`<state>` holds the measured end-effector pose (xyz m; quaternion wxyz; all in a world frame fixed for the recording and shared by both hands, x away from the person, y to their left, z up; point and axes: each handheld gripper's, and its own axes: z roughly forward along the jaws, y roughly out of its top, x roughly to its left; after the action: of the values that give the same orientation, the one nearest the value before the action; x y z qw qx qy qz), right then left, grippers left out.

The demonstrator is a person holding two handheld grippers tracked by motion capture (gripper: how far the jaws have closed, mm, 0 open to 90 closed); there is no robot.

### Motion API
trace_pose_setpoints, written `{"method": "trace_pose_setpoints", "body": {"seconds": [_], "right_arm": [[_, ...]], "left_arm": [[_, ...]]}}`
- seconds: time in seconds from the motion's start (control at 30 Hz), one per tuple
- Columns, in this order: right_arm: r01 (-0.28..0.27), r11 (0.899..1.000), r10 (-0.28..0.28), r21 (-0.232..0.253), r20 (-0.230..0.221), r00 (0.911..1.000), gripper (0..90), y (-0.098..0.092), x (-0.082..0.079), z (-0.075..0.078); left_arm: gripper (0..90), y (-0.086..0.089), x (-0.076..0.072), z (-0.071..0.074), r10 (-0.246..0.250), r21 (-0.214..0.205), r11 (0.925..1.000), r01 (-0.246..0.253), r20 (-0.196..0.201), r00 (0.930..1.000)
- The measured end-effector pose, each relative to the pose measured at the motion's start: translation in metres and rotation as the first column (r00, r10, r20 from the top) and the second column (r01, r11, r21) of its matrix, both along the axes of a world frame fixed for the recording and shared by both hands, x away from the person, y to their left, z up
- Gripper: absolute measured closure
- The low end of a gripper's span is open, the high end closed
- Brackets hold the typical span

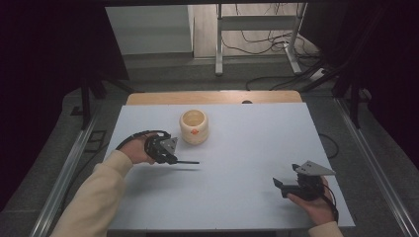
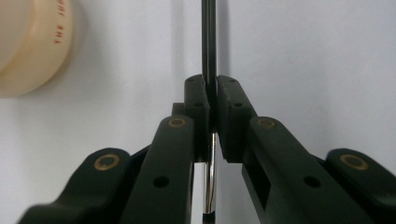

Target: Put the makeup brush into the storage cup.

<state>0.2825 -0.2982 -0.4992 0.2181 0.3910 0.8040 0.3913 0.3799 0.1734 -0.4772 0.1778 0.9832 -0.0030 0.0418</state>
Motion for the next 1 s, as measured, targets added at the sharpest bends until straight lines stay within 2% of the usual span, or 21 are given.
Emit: {"method": "trace_pose_setpoints", "body": {"seconds": [0.3, 0.4, 0.47, 0.57, 0.67, 0.77, 1.0], "right_arm": [[0.003, 1.0, -0.003, 0.0, 0.003, 1.0, 12.0, 0.0, 0.0, 0.0], [0.002, 1.0, -0.002, 0.001, 0.003, 1.0, 12.0, 0.0, 0.0, 0.0], [0.002, 1.0, -0.002, 0.001, 0.002, 1.0, 12.0, 0.0, 0.0, 0.0], [0.002, 1.0, -0.002, 0.001, 0.002, 1.0, 12.0, 0.0, 0.0, 0.0], [0.003, 1.0, -0.003, 0.002, 0.002, 1.0, 12.0, 0.0, -0.001, 0.0], [0.002, 1.0, -0.002, 0.002, 0.002, 1.0, 12.1, 0.001, -0.001, 0.0], [0.003, 1.0, -0.003, 0.005, 0.004, 1.0, 12.1, 0.001, -0.001, 0.001]], "left_arm": [[83.4, -0.001, -0.014, 0.014, 0.077, -0.041, 0.9962, -0.076, 0.02, 0.9968], [83.4, -0.002, -0.019, 0.018, 0.103, -0.07, 0.9924, -0.101, 0.018, 0.9946], [83.4, -0.003, -0.021, 0.02, 0.121, -0.072, 0.9903, -0.119, 0.021, 0.9925], [83.4, -0.004, -0.025, 0.021, 0.146, -0.096, 0.9849, -0.144, 0.015, 0.9892], [83.4, -0.005, -0.028, 0.024, 0.171, -0.105, 0.9802, -0.168, 0.019, 0.9851], [83.4, -0.008, -0.031, 0.026, 0.212, -0.113, 0.9717, -0.207, 0.031, 0.9767], [83.4, -0.01, -0.038, 0.027, 0.239, -0.121, 0.9646, -0.234, 0.03, 0.9705]]}}
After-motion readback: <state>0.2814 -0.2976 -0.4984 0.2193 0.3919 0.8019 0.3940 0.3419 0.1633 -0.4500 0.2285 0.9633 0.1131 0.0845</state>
